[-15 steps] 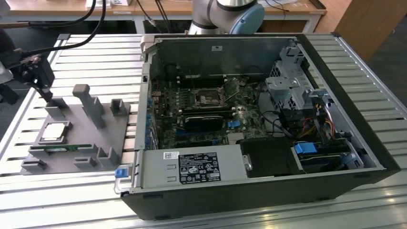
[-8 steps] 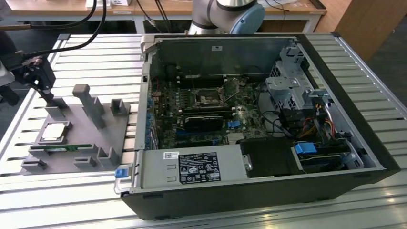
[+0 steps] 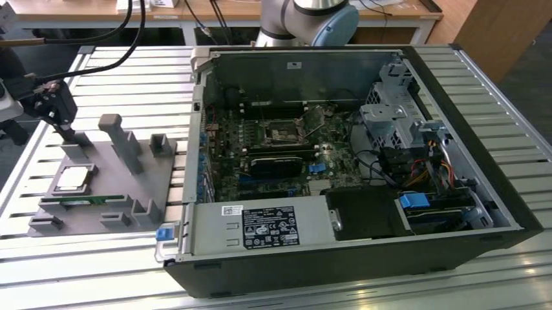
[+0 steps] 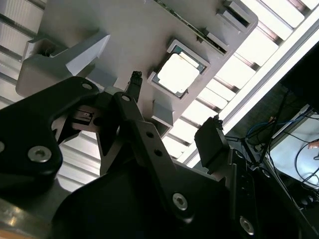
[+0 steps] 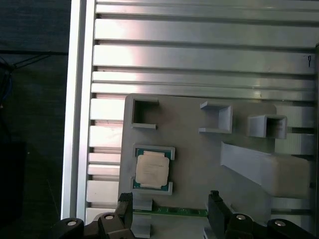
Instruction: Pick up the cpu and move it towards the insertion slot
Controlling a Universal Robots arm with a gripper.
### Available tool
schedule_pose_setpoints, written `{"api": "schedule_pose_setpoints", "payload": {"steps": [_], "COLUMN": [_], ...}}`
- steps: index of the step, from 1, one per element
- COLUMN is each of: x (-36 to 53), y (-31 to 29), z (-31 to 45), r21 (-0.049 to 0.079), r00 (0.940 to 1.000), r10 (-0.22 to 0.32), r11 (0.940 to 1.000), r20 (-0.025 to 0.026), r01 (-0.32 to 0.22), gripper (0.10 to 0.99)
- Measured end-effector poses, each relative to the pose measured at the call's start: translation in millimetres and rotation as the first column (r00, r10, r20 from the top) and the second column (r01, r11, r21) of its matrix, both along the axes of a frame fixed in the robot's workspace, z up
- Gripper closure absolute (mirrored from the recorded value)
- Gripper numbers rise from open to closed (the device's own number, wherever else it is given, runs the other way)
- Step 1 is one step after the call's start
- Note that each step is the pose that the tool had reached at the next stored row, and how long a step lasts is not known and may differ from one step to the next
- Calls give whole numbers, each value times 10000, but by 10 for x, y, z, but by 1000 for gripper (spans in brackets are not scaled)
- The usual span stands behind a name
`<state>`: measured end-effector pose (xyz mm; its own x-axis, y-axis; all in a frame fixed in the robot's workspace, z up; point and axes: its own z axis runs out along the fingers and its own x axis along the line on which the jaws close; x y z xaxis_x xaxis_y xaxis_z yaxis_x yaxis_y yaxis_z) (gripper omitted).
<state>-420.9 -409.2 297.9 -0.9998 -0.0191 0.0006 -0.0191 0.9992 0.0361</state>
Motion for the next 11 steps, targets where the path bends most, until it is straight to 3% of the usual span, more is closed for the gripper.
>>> {"api": "schedule_pose_setpoints", "payload": {"steps": [11], "x": [-5], "y": [0], "z": [-64], "r21": [-1], "r00": [10000], "r10": [0], "r11": [10000], "r20": [-2], "r01": [0], "gripper": [380]}}
